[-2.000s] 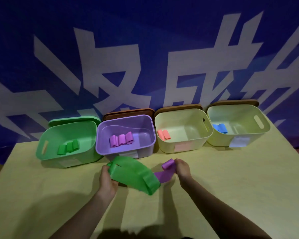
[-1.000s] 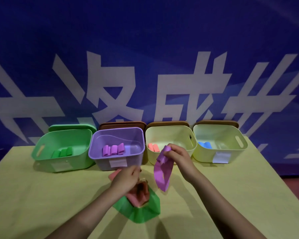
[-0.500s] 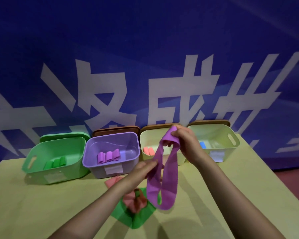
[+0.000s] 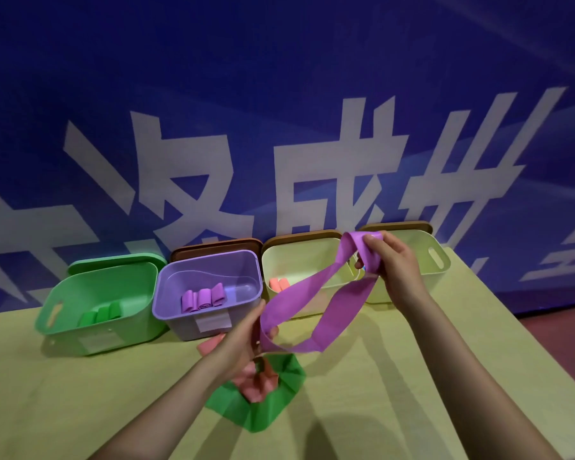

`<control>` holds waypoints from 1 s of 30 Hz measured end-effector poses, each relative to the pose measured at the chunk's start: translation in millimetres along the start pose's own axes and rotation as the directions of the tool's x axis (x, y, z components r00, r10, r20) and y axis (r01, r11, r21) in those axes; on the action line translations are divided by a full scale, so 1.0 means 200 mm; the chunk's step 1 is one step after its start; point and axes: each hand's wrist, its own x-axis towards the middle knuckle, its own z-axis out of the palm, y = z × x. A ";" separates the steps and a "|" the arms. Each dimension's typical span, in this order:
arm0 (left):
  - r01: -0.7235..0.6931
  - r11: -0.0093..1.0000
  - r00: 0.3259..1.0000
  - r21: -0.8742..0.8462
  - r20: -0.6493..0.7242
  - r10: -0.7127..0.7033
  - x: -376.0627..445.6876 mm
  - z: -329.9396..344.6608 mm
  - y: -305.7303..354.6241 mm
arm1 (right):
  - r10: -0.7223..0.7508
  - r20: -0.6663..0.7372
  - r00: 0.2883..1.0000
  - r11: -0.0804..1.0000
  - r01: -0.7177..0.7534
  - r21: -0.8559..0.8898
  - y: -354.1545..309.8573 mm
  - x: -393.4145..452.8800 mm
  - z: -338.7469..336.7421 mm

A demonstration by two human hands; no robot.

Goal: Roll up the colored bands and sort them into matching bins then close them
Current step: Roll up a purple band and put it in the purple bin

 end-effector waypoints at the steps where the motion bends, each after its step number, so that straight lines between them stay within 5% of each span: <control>1: -0.006 1.000 1.000 -0.027 -0.001 0.006 0.00 0.00 0.01 | -0.013 0.001 1.000 0.999 0.013 -0.048 0.01 0.00 -0.01; 3: -0.048 0.991 0.999 -0.127 -0.018 0.046 -0.01 0.00 0.05 | -0.062 0.047 0.997 0.969 0.071 -0.237 0.04 -0.01 -0.04; 6: -0.134 0.952 0.991 -0.277 -0.034 0.129 -0.03 0.02 0.13 | -0.093 0.163 0.982 0.742 0.178 -0.647 0.15 -0.04 -0.10; 10: -0.291 0.911 0.956 -0.293 -0.123 0.266 -0.08 0.06 0.26 | 0.017 0.127 0.992 0.582 0.093 -0.808 0.29 -0.12 -0.17; 14: -0.369 0.896 0.929 -0.247 -0.082 0.360 -0.16 0.07 0.38 | 0.161 0.030 0.986 0.682 -0.089 -0.726 0.37 -0.22 -0.18; 19: -0.399 0.913 0.914 -0.087 0.047 0.404 -0.24 0.16 0.37 | 0.299 0.160 0.941 0.777 -0.143 -0.613 0.45 -0.31 -0.13; 26: -0.383 0.916 0.907 -0.121 0.141 0.398 -0.28 0.31 0.38 | 0.039 0.251 0.967 0.973 0.020 -0.229 0.38 -0.41 0.15; 30: -0.401 0.907 0.904 -0.127 0.105 0.414 -0.28 0.31 0.42 | 0.148 0.396 0.906 0.989 -0.127 -0.079 0.36 -0.46 0.29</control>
